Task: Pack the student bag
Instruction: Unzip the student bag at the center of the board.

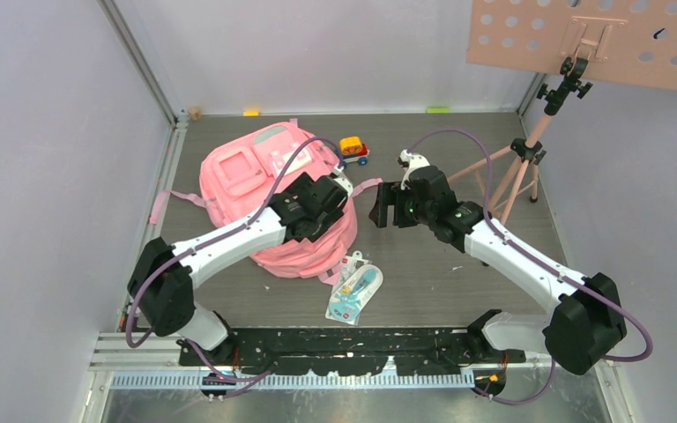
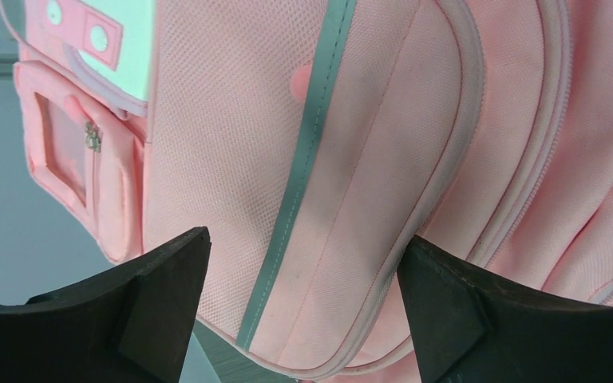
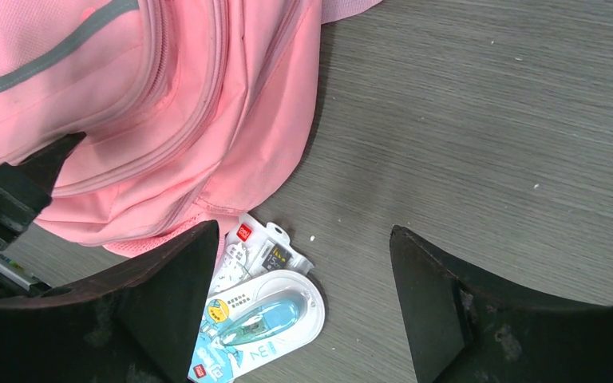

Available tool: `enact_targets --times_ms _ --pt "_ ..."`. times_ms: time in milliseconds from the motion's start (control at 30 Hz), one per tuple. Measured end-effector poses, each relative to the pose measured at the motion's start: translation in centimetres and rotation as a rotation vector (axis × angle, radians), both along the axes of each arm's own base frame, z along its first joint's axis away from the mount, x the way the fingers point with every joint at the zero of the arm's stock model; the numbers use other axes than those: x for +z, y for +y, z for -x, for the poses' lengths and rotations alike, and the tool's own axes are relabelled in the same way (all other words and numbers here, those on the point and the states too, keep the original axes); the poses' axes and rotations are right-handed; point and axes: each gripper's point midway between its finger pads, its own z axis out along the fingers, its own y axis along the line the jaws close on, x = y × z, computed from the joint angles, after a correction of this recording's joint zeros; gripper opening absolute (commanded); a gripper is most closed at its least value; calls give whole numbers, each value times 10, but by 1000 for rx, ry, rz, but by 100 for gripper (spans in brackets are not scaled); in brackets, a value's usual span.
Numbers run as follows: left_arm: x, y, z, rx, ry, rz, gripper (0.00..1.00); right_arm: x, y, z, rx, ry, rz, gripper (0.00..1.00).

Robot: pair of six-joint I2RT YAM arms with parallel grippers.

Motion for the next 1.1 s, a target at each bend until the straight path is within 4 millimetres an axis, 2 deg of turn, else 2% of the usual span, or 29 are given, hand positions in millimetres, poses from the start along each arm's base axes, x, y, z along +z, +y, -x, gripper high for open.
enact_targets --times_ms 300,500,567,733,900,967,1100 --pt "25 11 -3 13 -63 14 90 0 1 1 6 5 -7 84" --pt "29 21 -10 59 -49 72 87 0 3 2 13 10 -15 83" --pt "29 23 -11 68 -46 80 81 0 3 3 13 11 -17 83" --pt "19 24 -9 79 -40 85 57 0 4 2 10 13 -22 82" --pt "5 24 -3 72 -11 78 15 -6 4 5 -6 33 -35 81" --pt "4 21 -1 59 -8 77 2 -9 3 6 -21 50 -46 79" --pt "7 19 1 49 -6 72 0 -18 4 11 -49 92 -74 78"
